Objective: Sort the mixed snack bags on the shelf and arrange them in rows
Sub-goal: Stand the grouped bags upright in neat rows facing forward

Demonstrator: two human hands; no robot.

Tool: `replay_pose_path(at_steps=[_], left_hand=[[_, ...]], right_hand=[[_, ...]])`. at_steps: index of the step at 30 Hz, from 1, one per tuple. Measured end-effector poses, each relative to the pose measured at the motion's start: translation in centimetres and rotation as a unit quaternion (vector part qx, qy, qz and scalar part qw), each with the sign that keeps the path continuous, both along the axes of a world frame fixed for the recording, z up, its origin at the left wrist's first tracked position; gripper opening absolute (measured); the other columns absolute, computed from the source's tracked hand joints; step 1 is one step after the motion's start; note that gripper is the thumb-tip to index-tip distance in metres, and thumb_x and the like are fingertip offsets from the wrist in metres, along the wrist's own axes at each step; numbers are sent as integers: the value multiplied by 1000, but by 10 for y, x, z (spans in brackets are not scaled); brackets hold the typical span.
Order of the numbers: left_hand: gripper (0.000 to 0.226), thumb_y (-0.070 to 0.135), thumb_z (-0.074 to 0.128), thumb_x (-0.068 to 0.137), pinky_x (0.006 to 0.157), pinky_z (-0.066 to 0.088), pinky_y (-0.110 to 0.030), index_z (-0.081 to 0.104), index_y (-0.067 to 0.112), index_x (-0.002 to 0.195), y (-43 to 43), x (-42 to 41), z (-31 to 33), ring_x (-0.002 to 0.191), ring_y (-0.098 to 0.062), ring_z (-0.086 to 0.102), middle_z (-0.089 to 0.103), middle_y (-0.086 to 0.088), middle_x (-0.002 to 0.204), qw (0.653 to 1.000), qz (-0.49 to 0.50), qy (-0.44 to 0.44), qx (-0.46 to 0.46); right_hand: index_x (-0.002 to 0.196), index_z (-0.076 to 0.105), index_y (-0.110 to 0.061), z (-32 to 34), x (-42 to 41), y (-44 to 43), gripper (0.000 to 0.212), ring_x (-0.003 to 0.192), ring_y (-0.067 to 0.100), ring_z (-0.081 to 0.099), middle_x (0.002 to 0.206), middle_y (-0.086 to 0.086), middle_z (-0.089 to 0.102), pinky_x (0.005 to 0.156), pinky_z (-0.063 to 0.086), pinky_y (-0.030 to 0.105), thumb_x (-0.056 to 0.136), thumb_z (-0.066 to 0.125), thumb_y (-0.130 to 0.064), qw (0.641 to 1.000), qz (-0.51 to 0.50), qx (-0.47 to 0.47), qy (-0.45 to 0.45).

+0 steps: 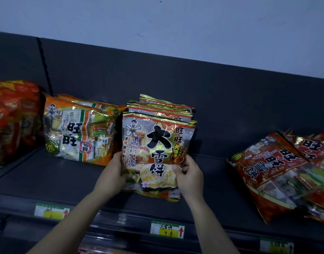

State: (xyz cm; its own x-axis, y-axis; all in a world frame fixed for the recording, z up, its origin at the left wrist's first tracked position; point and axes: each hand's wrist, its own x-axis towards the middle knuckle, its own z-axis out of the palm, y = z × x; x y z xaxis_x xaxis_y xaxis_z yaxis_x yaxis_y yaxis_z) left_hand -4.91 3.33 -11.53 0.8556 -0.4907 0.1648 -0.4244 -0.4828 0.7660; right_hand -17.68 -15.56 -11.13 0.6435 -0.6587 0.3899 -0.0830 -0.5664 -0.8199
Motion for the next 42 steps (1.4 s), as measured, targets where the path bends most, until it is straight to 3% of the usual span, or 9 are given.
replay_pose_path(at_steps=[4,7,9,11,17,24,27,35,42], left_hand=[[84,10,72,82,94,50,-42,20,27,145,2,1,-4,120,-16,54,51,-1,139,1000,-11,2,3],[108,19,76,80,107,38,-41,-2,25,153,0,-6,-1,139,-22,32,23,-4,155,1000,-7,-19,4],[114,29,76,81,115,25,-44,-13,21,152,-6,-15,5,146,-24,10,4,-3,159,997,15,-72,6],[112,39,74,81,117,17,-48,-9,16,153,-14,-24,18,147,-26,1,-2,-8,160,984,34,-173,18],[92,34,74,79,113,13,-58,19,12,150,-61,-47,68,145,-33,6,12,-18,157,937,45,-347,8],[74,24,74,79,108,36,-49,40,2,141,-157,-97,106,137,-36,33,38,-18,145,899,-104,-426,20],[74,29,69,84,111,32,-43,34,5,145,-197,-119,104,141,-31,26,33,-14,148,893,-149,-421,54],[75,39,59,90,115,23,-39,22,11,149,-275,-140,73,145,-27,12,18,-10,155,895,-216,-334,204],[76,45,61,88,113,25,-42,25,15,148,-310,-136,55,144,-25,15,21,-8,154,900,-262,-267,227]], right_hand=[[125,60,-23,-1,0,-1,37,86,9,60,99,-4,66,73,49,28,89,67,-19,1000,0,-11,15],[135,53,-25,0,-4,-5,49,93,9,61,108,-4,65,82,53,32,88,69,-22,999,6,-4,35],[143,44,-23,2,-8,-9,62,100,11,60,117,-2,62,87,53,33,87,71,-27,999,13,3,52],[148,36,-20,8,-17,-14,74,107,13,57,125,-1,57,92,51,33,86,71,-35,997,16,7,75],[146,40,-18,33,-55,-58,68,120,17,51,135,3,52,98,47,35,88,67,-42,993,-29,-19,112],[133,53,-15,58,-119,-133,56,120,29,49,130,11,57,99,40,39,86,65,-42,944,-215,-154,195],[136,49,-23,66,-149,-156,57,130,29,39,138,8,49,104,34,45,87,61,-49,901,-298,-175,262],[134,41,-23,70,-193,-205,60,147,30,8,157,13,17,114,12,57,85,61,-48,857,-354,-164,337],[140,35,-10,74,-186,-230,85,137,32,28,147,15,33,110,22,47,80,60,-64,832,-375,-169,373]])
